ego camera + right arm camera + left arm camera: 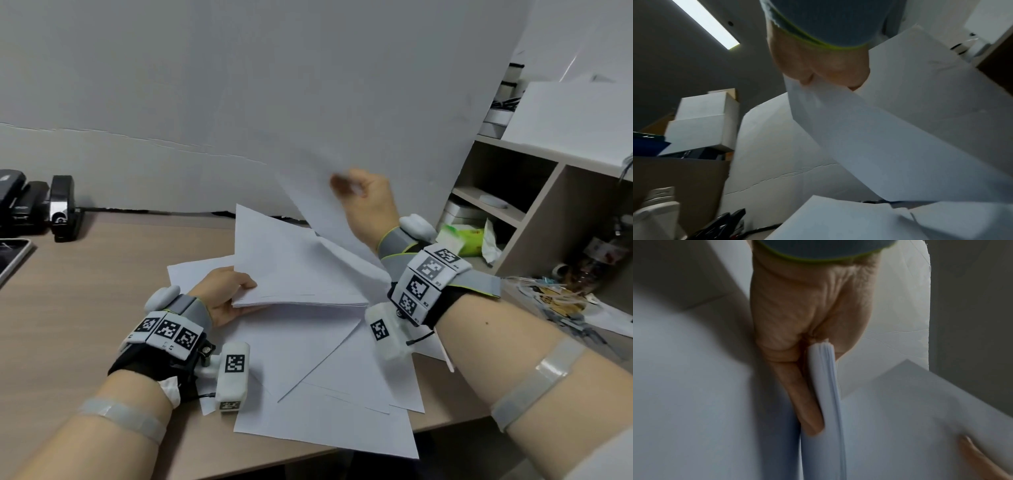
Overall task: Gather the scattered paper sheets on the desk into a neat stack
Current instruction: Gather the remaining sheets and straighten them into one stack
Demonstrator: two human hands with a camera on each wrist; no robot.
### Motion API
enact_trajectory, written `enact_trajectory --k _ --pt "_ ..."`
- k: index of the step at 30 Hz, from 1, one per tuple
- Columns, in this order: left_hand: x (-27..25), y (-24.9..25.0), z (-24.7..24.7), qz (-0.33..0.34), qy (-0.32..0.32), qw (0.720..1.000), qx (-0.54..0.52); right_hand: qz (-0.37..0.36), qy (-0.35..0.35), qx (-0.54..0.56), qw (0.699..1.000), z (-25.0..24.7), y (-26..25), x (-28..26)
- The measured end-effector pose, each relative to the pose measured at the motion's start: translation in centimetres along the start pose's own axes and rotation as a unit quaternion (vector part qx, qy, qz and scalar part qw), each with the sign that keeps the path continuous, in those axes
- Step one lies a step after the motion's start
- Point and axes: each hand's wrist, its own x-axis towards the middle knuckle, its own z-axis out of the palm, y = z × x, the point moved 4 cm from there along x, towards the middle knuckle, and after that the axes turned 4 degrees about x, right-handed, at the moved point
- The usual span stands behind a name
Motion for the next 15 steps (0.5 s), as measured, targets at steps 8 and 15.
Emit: enact_trajectory --k 8,15 --pt "-0.1 0.3 -0.3 0.017 0.000 0.996 -0.091 0.103 -0.290 -0.264 0.914 1.9 4.6 -3.9" --pt "-0.5 0.2 -0.5 -0.017 0.008 0.998 -0.066 0.171 -0.283 -0.224 0.917 -1.0 8.8 -7.0"
